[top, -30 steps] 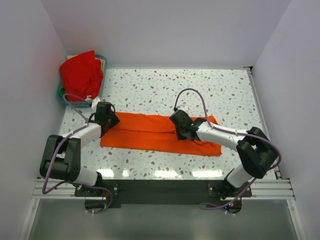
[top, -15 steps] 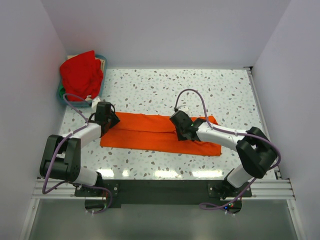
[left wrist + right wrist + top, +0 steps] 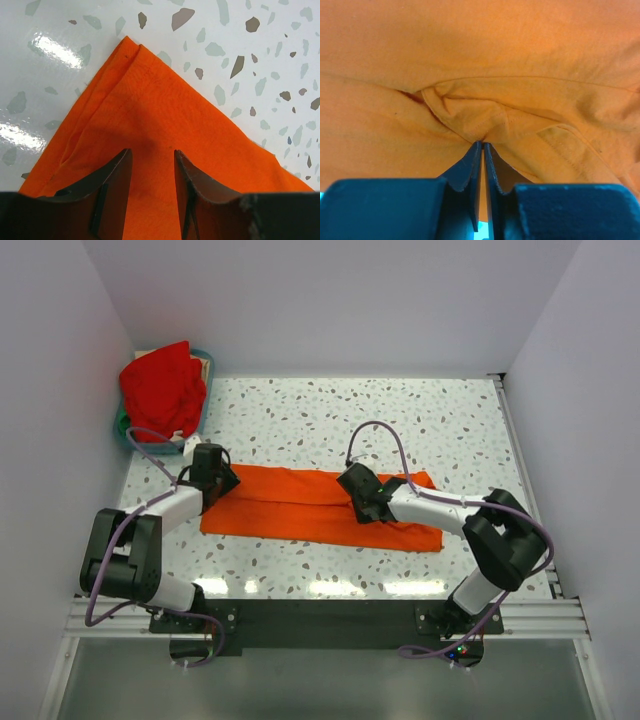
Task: Fold and stack the t-shirts
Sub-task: Fold the tshirt
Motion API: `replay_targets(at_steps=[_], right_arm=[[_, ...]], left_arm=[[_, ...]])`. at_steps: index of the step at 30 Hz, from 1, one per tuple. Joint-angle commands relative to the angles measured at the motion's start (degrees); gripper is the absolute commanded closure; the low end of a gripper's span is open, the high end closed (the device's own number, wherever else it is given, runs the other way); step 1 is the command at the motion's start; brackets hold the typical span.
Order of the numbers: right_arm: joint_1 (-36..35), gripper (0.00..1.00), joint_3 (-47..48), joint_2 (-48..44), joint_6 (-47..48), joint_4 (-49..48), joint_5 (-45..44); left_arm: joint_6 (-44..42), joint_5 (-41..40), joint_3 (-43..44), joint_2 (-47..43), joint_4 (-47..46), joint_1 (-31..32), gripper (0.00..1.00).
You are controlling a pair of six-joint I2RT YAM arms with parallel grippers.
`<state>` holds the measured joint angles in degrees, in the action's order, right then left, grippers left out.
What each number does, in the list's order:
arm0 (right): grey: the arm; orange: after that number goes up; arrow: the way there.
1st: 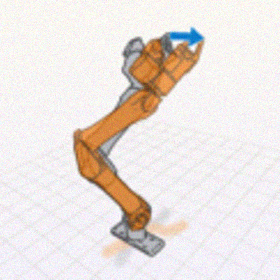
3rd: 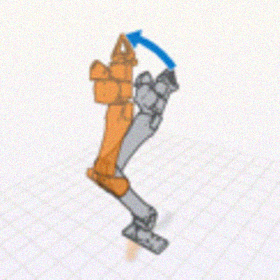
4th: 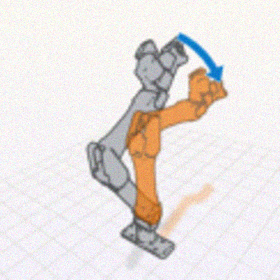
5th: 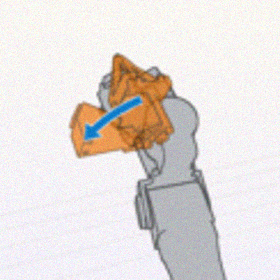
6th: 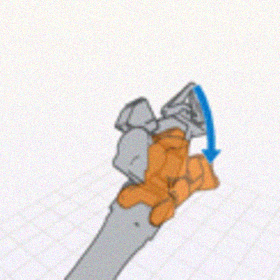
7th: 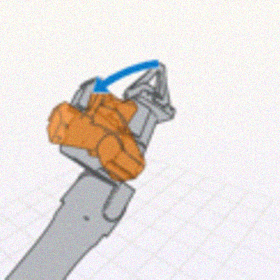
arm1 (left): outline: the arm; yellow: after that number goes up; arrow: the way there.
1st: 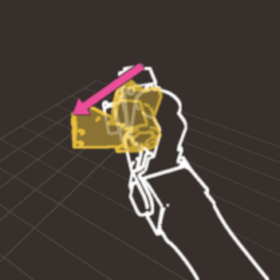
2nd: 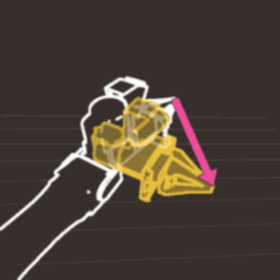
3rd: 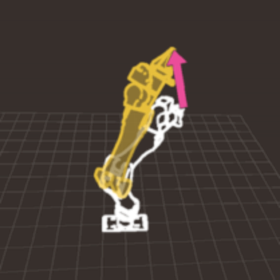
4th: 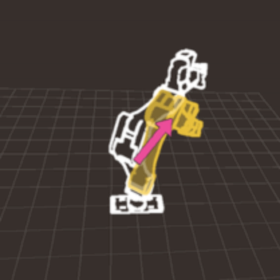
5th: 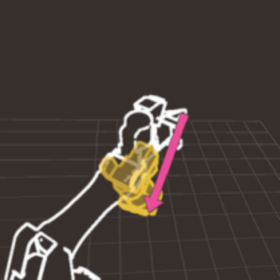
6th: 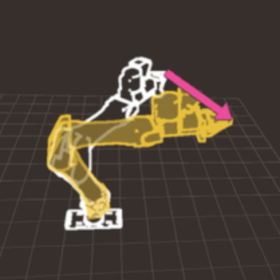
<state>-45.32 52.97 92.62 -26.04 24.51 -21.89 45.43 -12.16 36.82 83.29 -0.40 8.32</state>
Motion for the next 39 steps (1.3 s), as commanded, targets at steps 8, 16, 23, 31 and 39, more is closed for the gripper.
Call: replay_targets(at_steps=[8, 16, 23, 31, 39], right_arm=[[-0.21, 0.99, 1.79, -2.00, -1.47, -2.89, 5.45], [-0.21, 1.00, 1.79, -2.97, -3.22, -4.74, 8.79], [-0.21, 1.00, 2.84, -2.62, -4.63, -5.97, 10.99], [-0.21, 1.00, 2.49, -1.48, -6.48, -6.93, 12.05], [-0.21, 0.98, 0.82, -4.82, -7.80, -8.43, 14.59]], left_arm=[[-0.52, -0.05, -0.26, 0.30, -2.85, -0.23, 0.56], [-0.43, 0.39, -0.26, 0.47, -3.11, -0.23, 0.56], [-0.61, 0.47, -0.26, 0.30, -3.02, -0.23, 0.56], [-0.52, 0.83, -0.34, 0.12, -2.85, -0.23, 0.56], [-0.08, 0.74, -0.43, -0.58, -2.67, -0.32, 0.56]])
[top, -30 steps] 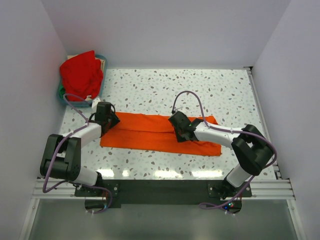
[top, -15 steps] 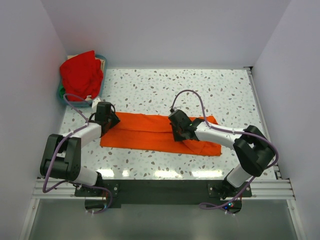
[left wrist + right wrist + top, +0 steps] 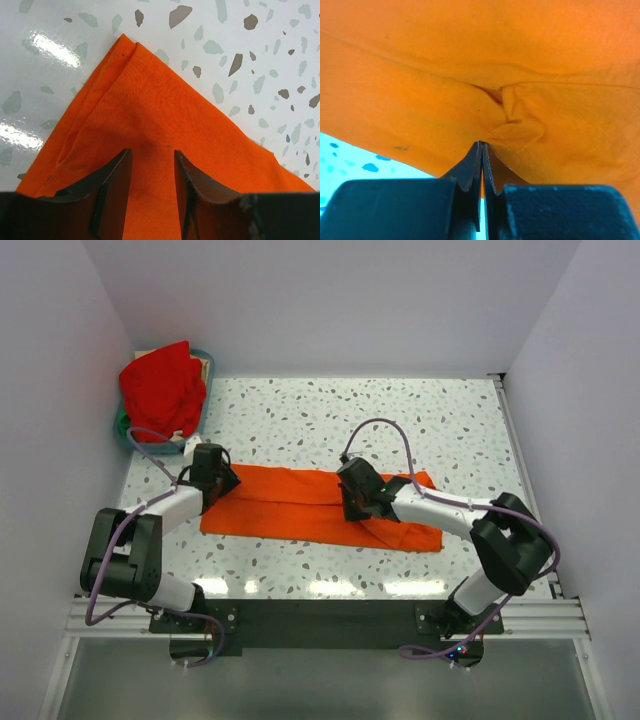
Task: Fold and stack the t-shirts
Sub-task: Fold the tshirt
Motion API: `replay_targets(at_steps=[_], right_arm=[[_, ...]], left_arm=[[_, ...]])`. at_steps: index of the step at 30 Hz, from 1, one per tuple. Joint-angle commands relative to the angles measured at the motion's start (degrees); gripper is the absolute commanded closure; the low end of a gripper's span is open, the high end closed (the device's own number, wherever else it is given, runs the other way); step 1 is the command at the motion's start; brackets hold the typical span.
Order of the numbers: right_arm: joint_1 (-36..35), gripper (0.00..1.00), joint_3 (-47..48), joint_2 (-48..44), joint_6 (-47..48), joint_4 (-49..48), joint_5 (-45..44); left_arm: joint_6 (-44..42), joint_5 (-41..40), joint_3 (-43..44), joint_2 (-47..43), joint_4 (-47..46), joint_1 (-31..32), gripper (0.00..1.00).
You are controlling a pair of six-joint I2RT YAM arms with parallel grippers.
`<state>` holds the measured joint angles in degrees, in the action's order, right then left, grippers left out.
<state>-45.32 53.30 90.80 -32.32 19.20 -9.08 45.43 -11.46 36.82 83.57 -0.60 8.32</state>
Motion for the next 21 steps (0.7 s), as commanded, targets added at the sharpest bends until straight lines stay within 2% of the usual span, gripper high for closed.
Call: replay_targets(at_steps=[1, 6, 8, 11, 12, 15, 19, 21], right_arm=[[-0.03, 0.98, 1.19, -2.91, -1.44, -2.94, 1.96], [-0.12, 0.98, 1.72, -2.56, -1.70, -3.56, 3.72], [-0.03, 0.95, 1.37, -2.91, -1.44, -3.12, 3.54], [-0.03, 0.68, 1.02, -4.92, -0.82, -1.28, 2.32], [0.06, 0.52, 0.58, -6.07, -0.91, -1.10, 1.70], [1.63, 0.36, -1.53, -11.60, -1.43, 0.04, -0.49], [8.65, 0.36, -3.98, -18.37, -1.44, 2.94, -1.12], [16.90, 0.36, -4.78, -20.66, -0.91, 3.65, 1.51]], left_arm=[[-0.08, 0.04, -0.43, -1.13, -2.39, -0.32, 0.56], [-0.34, -0.05, -0.69, -2.01, -2.04, -0.32, 0.55], [-0.52, -0.05, -0.87, -2.36, -1.95, -0.32, 0.55], [-0.52, 0.30, -0.96, -2.71, -2.03, -0.32, 0.51], [-0.34, 0.48, -1.05, -2.97, -2.04, -0.23, 0.50], [-0.34, 0.74, -1.13, -3.76, -2.21, -0.32, 0.48], [-0.43, 2.05, -1.13, -5.17, -2.39, -0.14, 0.47], [-0.43, 2.50, -1.31, -6.13, -2.74, 0.21, 0.47]])
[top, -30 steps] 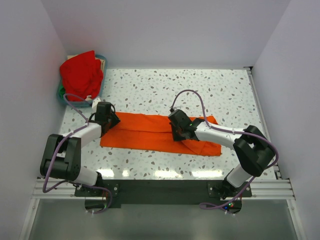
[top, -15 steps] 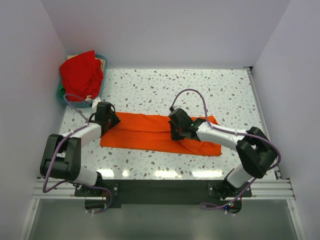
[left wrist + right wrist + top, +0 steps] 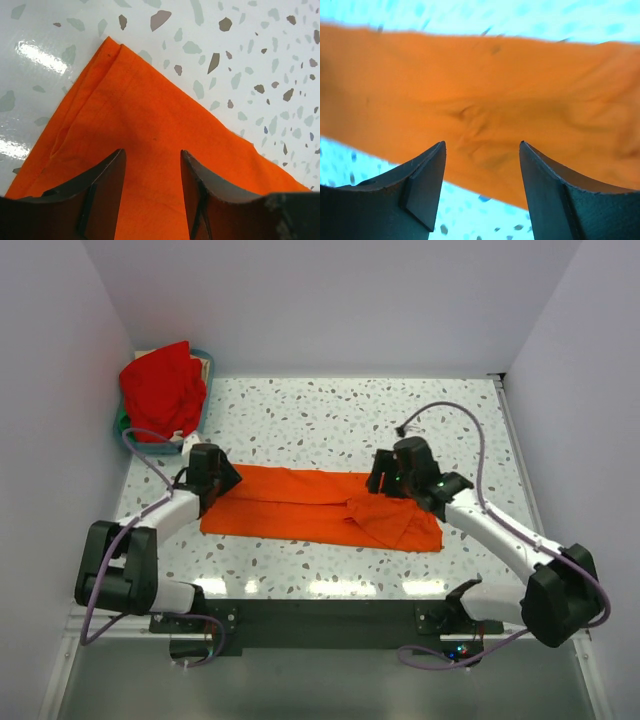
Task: Fold and stack the t-shirts
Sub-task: Fold the tshirt
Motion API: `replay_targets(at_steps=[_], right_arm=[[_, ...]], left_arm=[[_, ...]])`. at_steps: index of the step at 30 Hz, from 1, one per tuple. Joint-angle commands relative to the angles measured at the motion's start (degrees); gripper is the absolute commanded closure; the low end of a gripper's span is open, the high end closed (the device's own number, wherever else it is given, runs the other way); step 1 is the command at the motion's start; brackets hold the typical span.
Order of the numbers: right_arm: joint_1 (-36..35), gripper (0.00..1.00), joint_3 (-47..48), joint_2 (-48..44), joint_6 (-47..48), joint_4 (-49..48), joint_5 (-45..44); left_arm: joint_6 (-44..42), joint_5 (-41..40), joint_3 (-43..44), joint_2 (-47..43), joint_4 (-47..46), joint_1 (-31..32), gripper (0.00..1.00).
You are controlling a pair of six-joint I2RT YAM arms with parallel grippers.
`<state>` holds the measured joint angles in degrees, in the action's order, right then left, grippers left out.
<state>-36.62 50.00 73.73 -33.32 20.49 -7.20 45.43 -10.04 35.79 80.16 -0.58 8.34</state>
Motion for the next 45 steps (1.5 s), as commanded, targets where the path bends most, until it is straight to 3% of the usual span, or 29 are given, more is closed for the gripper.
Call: replay_targets(at_steps=[1, 10, 17, 25, 28, 31, 32, 36, 45], right_arm=[[10.93, 0.37, -1.74, -3.77, 0.45, 2.36, 0.43], [33.69, 0.38, 5.11, 6.05, 3.35, 2.19, 3.06], [36.45, 0.39, 6.78, 13.89, 2.65, -0.97, 7.11], [36.53, 0.41, 5.20, 18.11, 0.28, -5.54, 11.15], [36.45, 0.53, 3.53, 18.11, -0.60, -6.95, 11.95], [38.55, 0.69, 1.33, 16.88, -1.22, -8.44, 12.39], [38.73, 0.79, 0.20, 16.53, -1.39, -8.54, 12.47], [40.13, 0.98, -2.00, 14.34, -1.48, -8.63, 12.39], [40.84, 1.00, -5.44, 4.23, -0.52, -6.96, 6.07]], left_arm=[[-0.34, 1.08, -0.28, -3.16, -2.85, 0.45, 0.47], [-0.34, 1.95, 2.26, -2.29, -1.97, 3.26, 0.48], [-1.04, 1.17, 9.46, 5.52, 2.77, 3.26, 0.48], [-1.05, -0.24, 11.85, 9.58, 4.36, 3.00, 0.49], [-0.87, -1.12, 11.93, 10.28, 5.06, 2.65, 0.49], [-0.43, -1.29, 11.76, 11.51, 5.68, 1.95, 0.49], [-0.26, -1.29, 11.67, 11.94, 5.68, 1.86, 0.49], [0.45, -1.47, 11.32, 13.09, 5.94, 1.33, 0.50], [2.03, -1.56, 11.05, 15.38, 6.64, 0.98, 0.50]])
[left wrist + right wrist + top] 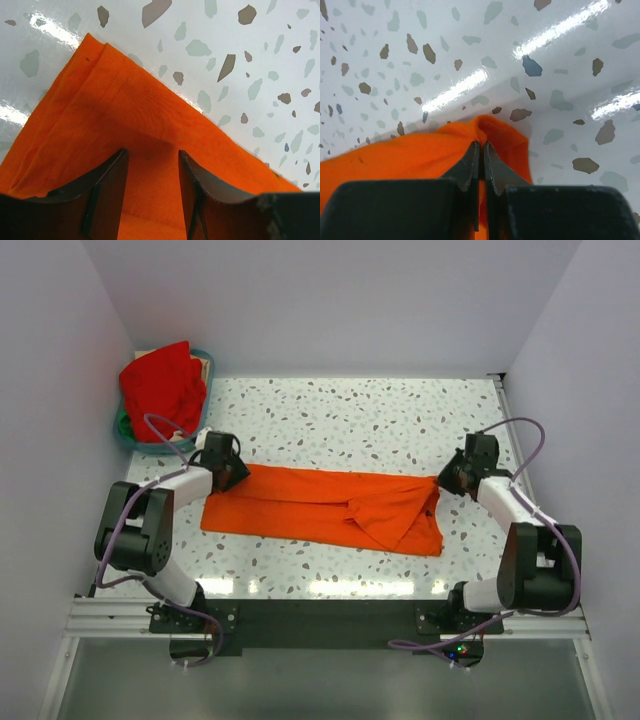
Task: Fold and stack the t-shirts
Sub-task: Fold the tshirt
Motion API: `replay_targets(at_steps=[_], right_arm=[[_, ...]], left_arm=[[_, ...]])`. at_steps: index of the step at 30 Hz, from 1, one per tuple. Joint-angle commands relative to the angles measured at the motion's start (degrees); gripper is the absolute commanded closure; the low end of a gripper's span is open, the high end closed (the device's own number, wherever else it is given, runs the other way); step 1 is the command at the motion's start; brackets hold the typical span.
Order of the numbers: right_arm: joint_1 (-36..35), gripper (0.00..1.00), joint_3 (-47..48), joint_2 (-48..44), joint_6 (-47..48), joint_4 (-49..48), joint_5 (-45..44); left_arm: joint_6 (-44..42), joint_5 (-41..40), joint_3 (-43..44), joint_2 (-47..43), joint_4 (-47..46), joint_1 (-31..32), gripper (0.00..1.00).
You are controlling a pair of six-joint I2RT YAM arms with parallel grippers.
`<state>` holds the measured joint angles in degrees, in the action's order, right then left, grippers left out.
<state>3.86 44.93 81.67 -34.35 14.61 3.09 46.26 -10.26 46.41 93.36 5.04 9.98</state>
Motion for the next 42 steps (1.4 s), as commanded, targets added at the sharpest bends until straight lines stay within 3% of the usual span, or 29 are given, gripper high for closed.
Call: replay_targets(at_steps=[1, 7, 11, 16, 23, 27, 32, 42], right_arm=[[0.36, 1.00, -0.45, -3.88, 0.68, -1.08, -5.11], [0.54, 0.92, -0.37, -0.46, 1.83, -2.48, -5.64], [0.62, 0.65, -0.10, 1.74, 1.74, -2.83, -4.94], [0.62, 0.48, 0.07, -3.25, 1.92, 0.23, -6.25], [0.01, 0.46, -2.38, -16.09, 1.92, 4.55, -2.05], [-11.04, 0.46, -5.02, -19.61, -0.54, 4.64, -5.37], [-19.58, 0.46, -9.68, -17.16, -5.02, 1.13, -7.22], [-20.56, 0.47, -13.99, -9.96, -7.49, -4.41, -6.96]], left_arm=[[1.20, -1.25, 0.43, 2.35, 1.03, -0.66, 0.50], [0.76, -0.20, -0.01, 0.95, 0.06, -0.75, 0.50], [-0.82, 0.95, 0.61, -1.34, -0.56, -0.75, 0.45], [-2.05, -0.20, 1.31, -5.63, 0.94, -0.92, 0.43], [-1.00, -1.17, -4.04, -13.64, 0.42, -0.93, 0.48], [0.14, -0.46, -10.27, -17.50, -2.39, 1.00, 0.51], [1.02, -2.12, -15.64, -21.46, -3.98, 5.65, 0.58], [1.64, -8.28, -18.91, -20.86, -4.16, 15.68, 0.66]])
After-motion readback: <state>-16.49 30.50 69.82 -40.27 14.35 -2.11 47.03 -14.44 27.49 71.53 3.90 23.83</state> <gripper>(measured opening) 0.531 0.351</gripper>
